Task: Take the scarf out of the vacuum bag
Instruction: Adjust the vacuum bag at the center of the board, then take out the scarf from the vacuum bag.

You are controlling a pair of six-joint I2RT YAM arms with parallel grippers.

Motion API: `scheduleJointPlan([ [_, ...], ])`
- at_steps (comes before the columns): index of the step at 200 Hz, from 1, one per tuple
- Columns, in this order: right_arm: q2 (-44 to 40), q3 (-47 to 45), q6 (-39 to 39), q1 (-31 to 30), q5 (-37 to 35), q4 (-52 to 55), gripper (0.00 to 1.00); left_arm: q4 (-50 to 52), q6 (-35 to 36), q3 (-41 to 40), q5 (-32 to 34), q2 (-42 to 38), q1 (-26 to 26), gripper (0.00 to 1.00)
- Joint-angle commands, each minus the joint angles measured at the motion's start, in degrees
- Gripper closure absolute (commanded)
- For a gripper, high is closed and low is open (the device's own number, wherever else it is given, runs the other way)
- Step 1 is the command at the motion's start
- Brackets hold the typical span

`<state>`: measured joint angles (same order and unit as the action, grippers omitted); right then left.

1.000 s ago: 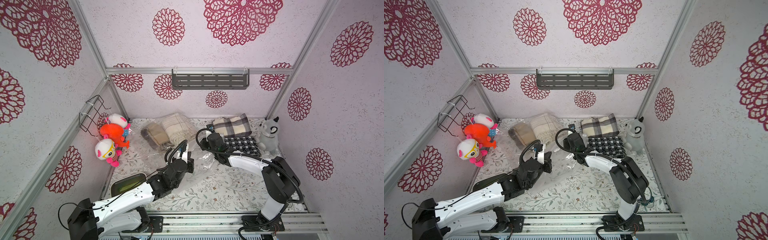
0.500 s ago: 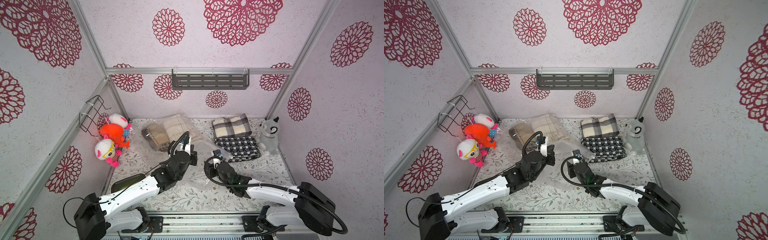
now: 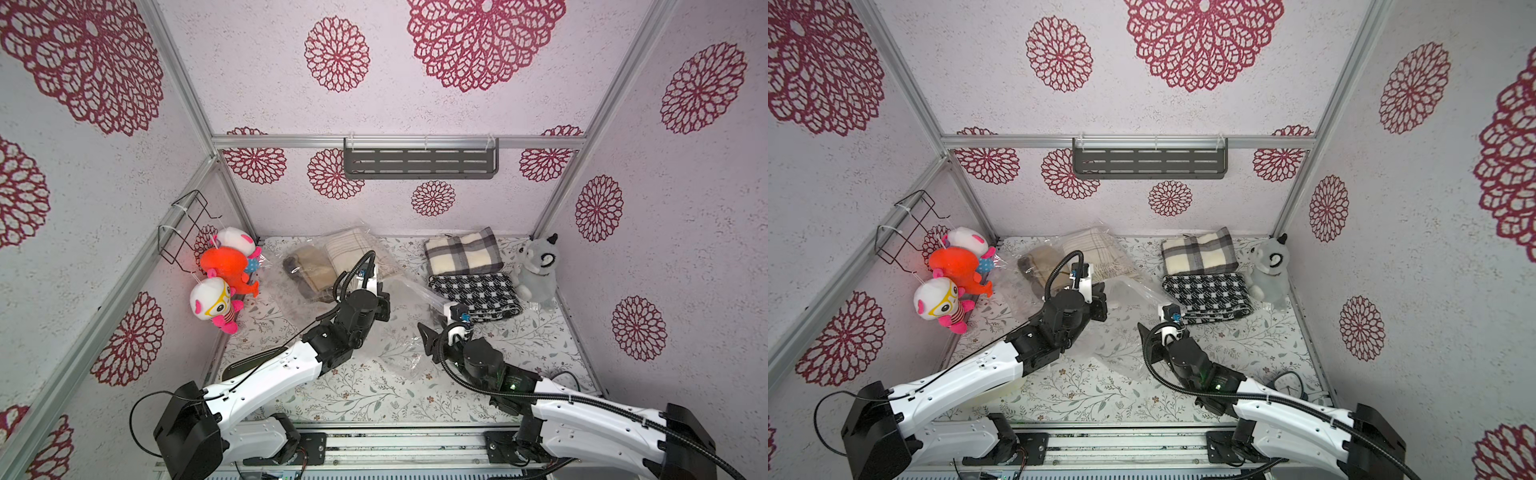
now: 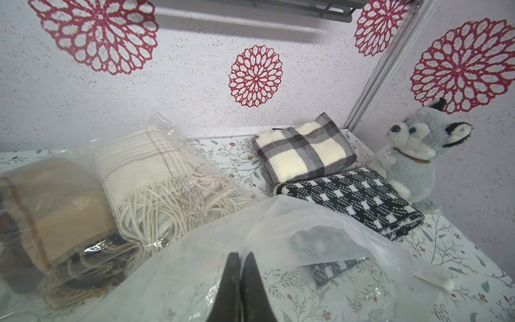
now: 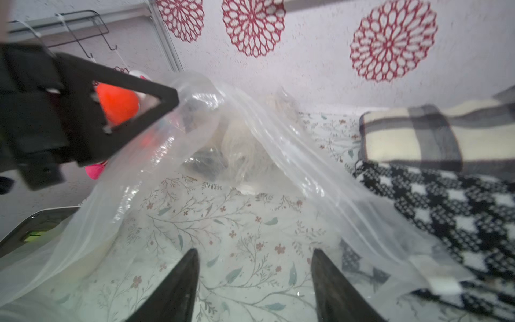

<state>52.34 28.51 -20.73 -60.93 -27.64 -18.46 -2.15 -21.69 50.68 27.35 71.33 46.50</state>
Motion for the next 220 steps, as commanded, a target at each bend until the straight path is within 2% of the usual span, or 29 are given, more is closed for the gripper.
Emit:
scheduleJointPlan([
  [1,3.6,1.6,1.3,-0.2,3.8,-0.2,0.33,-1.1,1.0,2.7,-4.0,0.0,-0.6,1.0],
  [17,11.1,5.6,4.7,-0.3,6.8,-1.9,0.35,-0.8,1.7,3.7,-6.5,-0.5,-0.3,1.0],
  [34,20.3,10.8,6.8,0.2,8.3,-4.4,0.41,-0.7,3.8,4.1,-7.2,-1.6,0.9,1.0],
  [56,30.7,19.2,0.9,3.4,7.3,-1.2,0.54,0.0,7.5,4.8,-5.8,-3.7,3.8,1.0],
  [72,36.0,21.4,-1.1,5.3,9.5,-5.2,0.55,1.4,8.9,5.7,-5.1,-4.7,5.2,1.0],
  [107,45.7,26.2,-0.5,6.2,5.9,-8.5,0.59,0.8,9.4,4.4,-6.0,-5.7,5.9,1.0],
  [130,50.2,26.1,-0.5,5.2,5.3,-11.1,0.61,0.1,11.1,4.9,-2.4,-5.9,6.0,1.0],
  [152,50.1,22.1,-1.6,4.1,5.2,-15.7,0.6,0.2,12.9,6.0,0.5,-5.9,5.6,1.0],
  [220,58.1,27.3,-3.7,9.0,12.1,-17.7,0.55,0.3,10.5,5.3,-3.2,-7.5,6.1,1.0],
])
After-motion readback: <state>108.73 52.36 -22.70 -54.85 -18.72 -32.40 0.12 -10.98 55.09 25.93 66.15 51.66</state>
